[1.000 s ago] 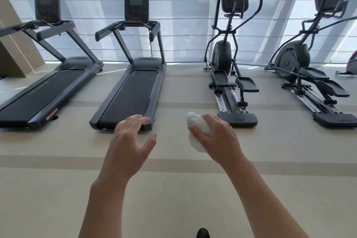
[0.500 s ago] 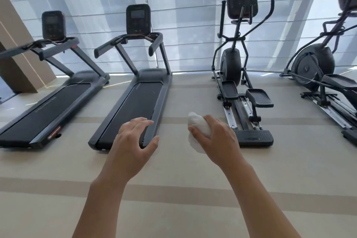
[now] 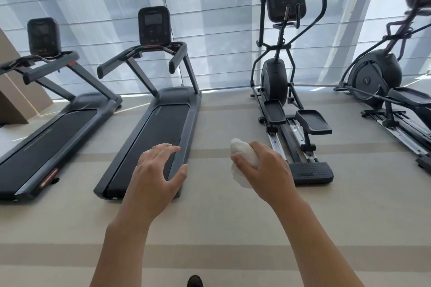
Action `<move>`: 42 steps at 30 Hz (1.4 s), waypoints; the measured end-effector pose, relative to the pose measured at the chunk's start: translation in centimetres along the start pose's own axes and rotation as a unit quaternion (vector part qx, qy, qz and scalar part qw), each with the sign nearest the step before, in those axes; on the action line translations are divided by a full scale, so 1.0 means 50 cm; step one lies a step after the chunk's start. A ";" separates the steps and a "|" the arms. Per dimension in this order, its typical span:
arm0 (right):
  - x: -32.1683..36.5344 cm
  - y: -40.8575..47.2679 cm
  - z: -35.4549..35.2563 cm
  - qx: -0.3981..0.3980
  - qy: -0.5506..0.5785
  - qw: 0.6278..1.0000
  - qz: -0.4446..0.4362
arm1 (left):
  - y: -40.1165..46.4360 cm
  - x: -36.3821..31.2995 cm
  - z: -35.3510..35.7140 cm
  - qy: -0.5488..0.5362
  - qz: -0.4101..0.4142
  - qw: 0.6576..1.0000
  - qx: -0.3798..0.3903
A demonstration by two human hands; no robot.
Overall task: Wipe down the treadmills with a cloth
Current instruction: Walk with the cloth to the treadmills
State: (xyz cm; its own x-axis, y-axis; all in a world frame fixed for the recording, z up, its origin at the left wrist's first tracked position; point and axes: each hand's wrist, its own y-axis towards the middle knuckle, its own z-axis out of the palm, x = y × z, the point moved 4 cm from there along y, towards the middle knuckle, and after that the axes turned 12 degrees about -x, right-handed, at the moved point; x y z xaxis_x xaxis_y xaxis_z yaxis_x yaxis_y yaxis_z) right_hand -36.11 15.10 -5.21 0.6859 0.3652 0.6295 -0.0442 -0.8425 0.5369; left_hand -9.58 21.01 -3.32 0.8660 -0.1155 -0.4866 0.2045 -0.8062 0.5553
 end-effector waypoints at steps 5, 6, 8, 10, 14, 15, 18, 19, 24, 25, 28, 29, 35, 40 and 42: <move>0.012 0.105 0.110 0.005 -0.028 1.000 -0.012 | 0.116 0.105 0.056 -0.004 -0.003 1.000 -0.008; 0.017 0.132 0.137 0.005 -0.033 0.999 -0.015 | 0.146 0.130 0.066 -0.002 0.000 1.000 -0.008; 0.034 0.191 0.190 0.005 -0.035 0.999 -0.018 | 0.209 0.181 0.084 0.002 0.003 1.000 -0.002; 0.055 0.254 0.244 0.003 -0.037 0.999 -0.022 | 0.280 0.227 0.095 0.006 0.002 1.000 -0.001; 0.096 0.372 0.345 -0.005 -0.035 0.999 -0.025 | 0.407 0.301 0.105 0.000 0.012 1.000 0.001; 0.105 0.398 0.369 -0.005 -0.034 0.999 -0.026 | 0.436 0.318 0.107 -0.001 0.015 1.000 -0.001; 0.127 0.480 0.448 -0.018 -0.029 0.999 -0.017 | 0.531 0.388 0.124 -0.005 0.018 1.000 -0.001; 0.127 0.503 0.469 -0.023 -0.026 0.999 -0.010 | 0.559 0.408 0.132 -0.004 0.017 1.000 -0.002; 0.102 0.594 0.552 -0.022 -0.040 0.999 0.008 | 0.656 0.475 0.185 -0.021 0.011 1.000 0.001; 0.097 0.613 0.568 -0.023 -0.041 0.999 0.009 | 0.676 0.486 0.200 -0.021 0.010 1.000 0.003; 0.070 0.672 0.616 -0.025 -0.034 0.999 0.012 | 0.738 0.512 0.252 -0.013 0.009 1.000 0.007; 0.059 0.693 0.632 -0.022 -0.033 0.999 0.011 | 0.760 0.518 0.270 -0.013 0.007 1.000 0.007; -0.033 0.850 0.724 -0.010 -0.022 1.000 0.002 | 0.904 0.544 0.393 -0.012 -0.005 1.000 -0.002; -0.099 1.011 0.793 -0.002 -0.015 1.000 -0.016 | 1.031 0.548 0.503 -0.004 -0.020 1.000 -0.011; -0.130 1.085 0.814 0.012 -0.012 1.000 -0.022 | 1.090 0.543 0.550 0.004 -0.027 1.000 -0.007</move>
State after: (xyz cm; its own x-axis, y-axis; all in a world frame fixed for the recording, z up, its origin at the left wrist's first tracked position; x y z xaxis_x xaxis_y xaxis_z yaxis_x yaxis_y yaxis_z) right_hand -13.39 -49.12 -3.04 0.7043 0.3925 0.5915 0.0038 -0.8354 0.5497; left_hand 12.49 -42.02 -4.83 0.8569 -0.0671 -0.5110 0.2576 -0.8030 0.5375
